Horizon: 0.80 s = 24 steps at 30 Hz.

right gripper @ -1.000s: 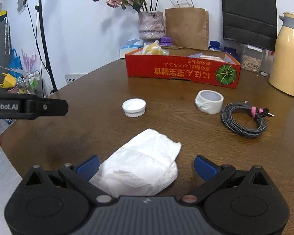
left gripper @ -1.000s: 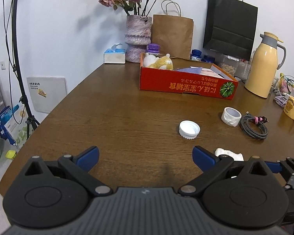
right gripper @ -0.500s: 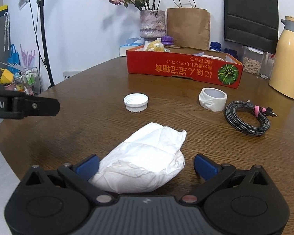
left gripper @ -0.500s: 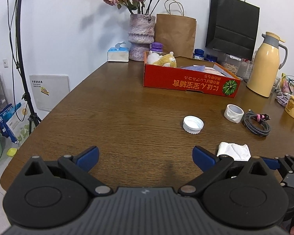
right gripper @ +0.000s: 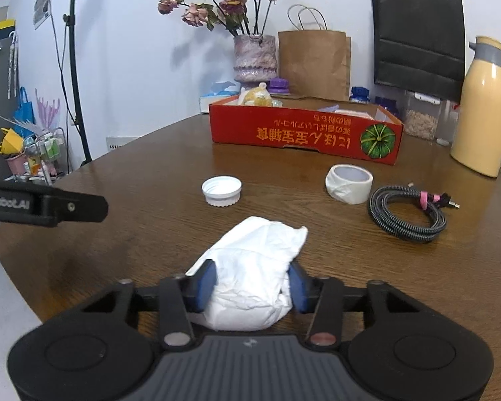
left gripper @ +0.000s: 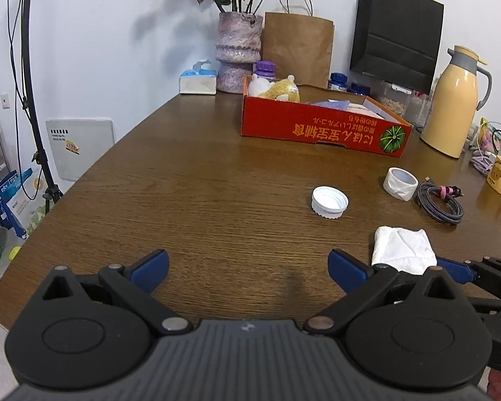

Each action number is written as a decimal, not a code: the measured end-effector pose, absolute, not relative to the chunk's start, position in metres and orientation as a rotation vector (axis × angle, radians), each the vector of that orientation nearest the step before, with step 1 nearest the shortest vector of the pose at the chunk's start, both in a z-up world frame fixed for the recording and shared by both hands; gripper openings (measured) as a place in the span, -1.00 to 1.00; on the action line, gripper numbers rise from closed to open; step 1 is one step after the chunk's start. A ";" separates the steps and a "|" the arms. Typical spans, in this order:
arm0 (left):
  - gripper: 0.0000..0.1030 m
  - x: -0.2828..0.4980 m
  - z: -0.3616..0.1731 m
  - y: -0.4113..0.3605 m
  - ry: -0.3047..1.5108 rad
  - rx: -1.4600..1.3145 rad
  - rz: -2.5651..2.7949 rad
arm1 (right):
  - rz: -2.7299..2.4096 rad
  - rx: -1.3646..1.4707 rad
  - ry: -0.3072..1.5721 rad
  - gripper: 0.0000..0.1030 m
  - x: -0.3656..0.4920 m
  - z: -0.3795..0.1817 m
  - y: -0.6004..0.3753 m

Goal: Flip cup upright
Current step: 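Close the right tool on the white cloth and lift it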

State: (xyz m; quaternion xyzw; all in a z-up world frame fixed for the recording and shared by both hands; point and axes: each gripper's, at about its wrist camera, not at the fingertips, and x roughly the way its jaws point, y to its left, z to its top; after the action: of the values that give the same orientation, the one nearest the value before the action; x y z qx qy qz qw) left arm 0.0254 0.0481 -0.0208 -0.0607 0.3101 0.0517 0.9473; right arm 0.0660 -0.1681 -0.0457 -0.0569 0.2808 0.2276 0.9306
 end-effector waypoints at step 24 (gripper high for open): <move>1.00 0.079 -0.028 0.016 0.659 -0.090 0.060 | 0.444 0.012 0.454 -0.84 0.084 -0.024 -0.217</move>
State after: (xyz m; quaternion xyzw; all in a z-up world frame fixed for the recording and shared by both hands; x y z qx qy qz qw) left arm 0.0788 0.0164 -0.0283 -0.0440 0.3234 0.0294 0.9448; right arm 0.0838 -0.2172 -0.0236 0.0061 0.2230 0.2184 0.9500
